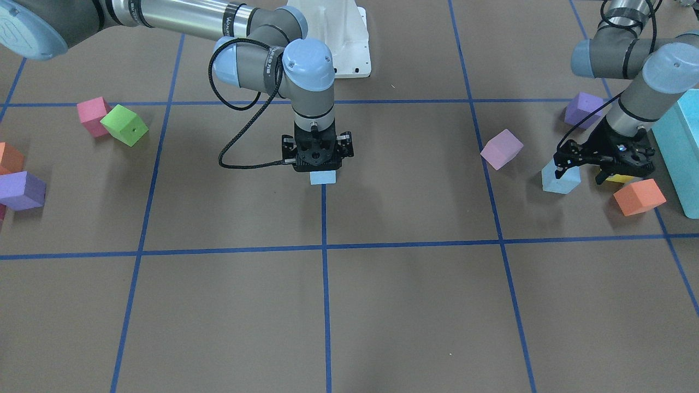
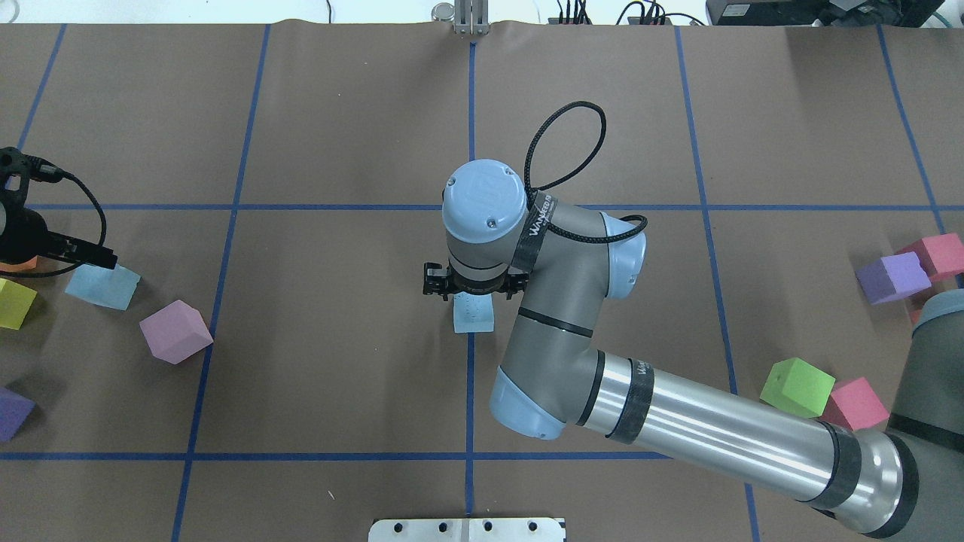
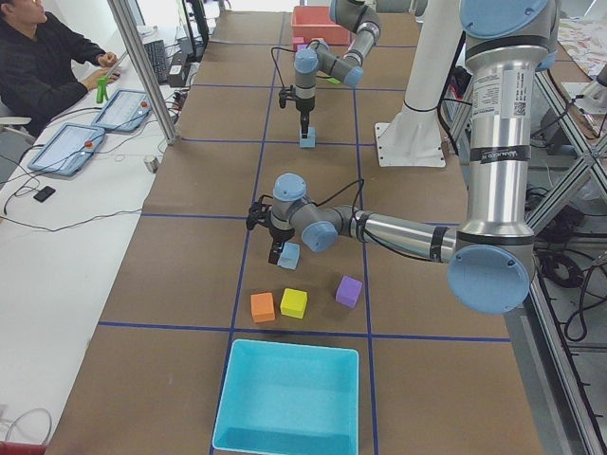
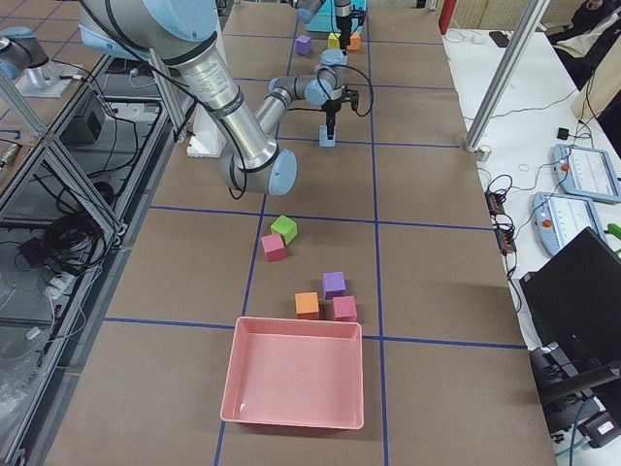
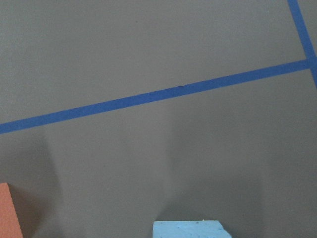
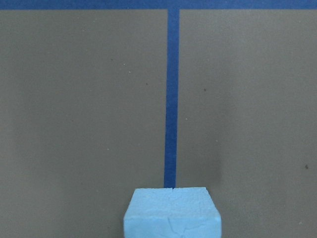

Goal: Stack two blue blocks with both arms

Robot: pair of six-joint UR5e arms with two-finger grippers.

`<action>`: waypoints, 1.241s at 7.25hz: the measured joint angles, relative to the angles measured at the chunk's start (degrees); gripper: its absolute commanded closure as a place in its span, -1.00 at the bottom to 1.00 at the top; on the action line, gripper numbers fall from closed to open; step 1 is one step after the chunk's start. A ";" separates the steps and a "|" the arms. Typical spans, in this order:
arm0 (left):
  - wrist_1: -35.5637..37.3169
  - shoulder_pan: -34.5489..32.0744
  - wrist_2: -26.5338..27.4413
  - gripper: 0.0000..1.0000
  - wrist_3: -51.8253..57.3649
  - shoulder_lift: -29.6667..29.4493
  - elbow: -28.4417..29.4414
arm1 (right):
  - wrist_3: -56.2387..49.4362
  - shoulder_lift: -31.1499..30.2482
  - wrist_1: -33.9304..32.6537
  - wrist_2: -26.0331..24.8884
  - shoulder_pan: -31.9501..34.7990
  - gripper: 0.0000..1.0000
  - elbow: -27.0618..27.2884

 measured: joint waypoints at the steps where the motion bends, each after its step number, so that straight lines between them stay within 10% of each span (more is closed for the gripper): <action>1: 0.19 0.08 0.00 -0.96 -0.02 0.06 -0.03 | -1.24 -0.10 -0.10 0.36 1.59 -1.00 0.20; 9: 0.42 2.56 0.16 -0.83 -0.91 -0.61 1.63 | -34.02 -13.12 -3.39 22.67 36.93 -1.00 5.56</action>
